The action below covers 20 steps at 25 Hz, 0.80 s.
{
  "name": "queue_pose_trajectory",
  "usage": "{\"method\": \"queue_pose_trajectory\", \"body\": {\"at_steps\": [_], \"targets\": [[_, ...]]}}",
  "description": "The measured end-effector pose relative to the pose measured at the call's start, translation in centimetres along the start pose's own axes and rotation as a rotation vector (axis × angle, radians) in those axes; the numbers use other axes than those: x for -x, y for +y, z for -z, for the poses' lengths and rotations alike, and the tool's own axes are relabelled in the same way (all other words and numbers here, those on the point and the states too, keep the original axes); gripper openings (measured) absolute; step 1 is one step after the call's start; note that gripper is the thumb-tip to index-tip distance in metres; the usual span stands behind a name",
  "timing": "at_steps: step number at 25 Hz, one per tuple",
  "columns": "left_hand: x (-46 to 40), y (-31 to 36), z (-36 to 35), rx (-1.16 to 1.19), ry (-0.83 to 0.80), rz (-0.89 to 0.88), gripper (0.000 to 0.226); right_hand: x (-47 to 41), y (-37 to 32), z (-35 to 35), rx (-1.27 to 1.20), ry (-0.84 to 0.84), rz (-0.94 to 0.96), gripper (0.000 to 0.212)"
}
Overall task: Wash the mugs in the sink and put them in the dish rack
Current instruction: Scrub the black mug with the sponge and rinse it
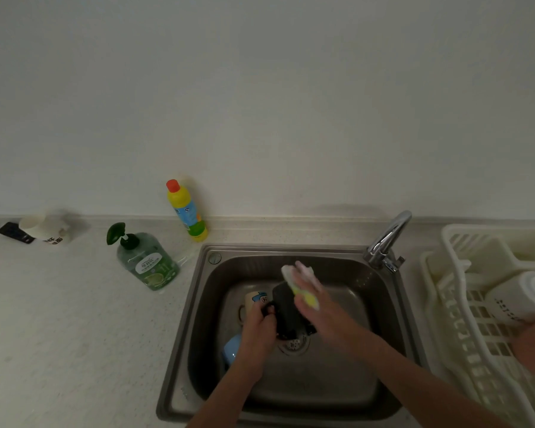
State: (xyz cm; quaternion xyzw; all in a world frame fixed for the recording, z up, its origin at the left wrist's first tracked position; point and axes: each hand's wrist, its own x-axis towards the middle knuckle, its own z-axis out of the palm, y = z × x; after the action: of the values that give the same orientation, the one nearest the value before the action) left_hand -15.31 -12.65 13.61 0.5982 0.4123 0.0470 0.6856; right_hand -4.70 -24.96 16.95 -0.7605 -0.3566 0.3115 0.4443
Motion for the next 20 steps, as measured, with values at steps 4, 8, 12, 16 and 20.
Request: {"method": "queue_pose_trajectory", "body": {"at_steps": [4,8,12,16,20], "targets": [[0.3,0.9,0.5,0.058,0.153,-0.006,0.017,1.6,1.5,-0.4,-0.205,-0.025,-0.048,0.048],[-0.3,-0.2,0.3,-0.205,0.099,-0.149,0.016,1.7,0.9,-1.7,0.282,-0.066,0.121,0.057],[0.4,-0.8,-0.7,-0.107,0.007,-0.066,0.019,0.5,0.8,-0.7,0.025,-0.010,0.005,0.046],[0.1,-0.7,0.4,0.155,0.052,0.098,0.022,1.5,2.6,-1.6,-0.380,0.042,-0.205,0.045],[0.1,-0.3,1.5,-0.098,0.065,-0.039,0.017,2.9,1.3,-4.6,0.042,0.075,-0.002,0.059]]}}
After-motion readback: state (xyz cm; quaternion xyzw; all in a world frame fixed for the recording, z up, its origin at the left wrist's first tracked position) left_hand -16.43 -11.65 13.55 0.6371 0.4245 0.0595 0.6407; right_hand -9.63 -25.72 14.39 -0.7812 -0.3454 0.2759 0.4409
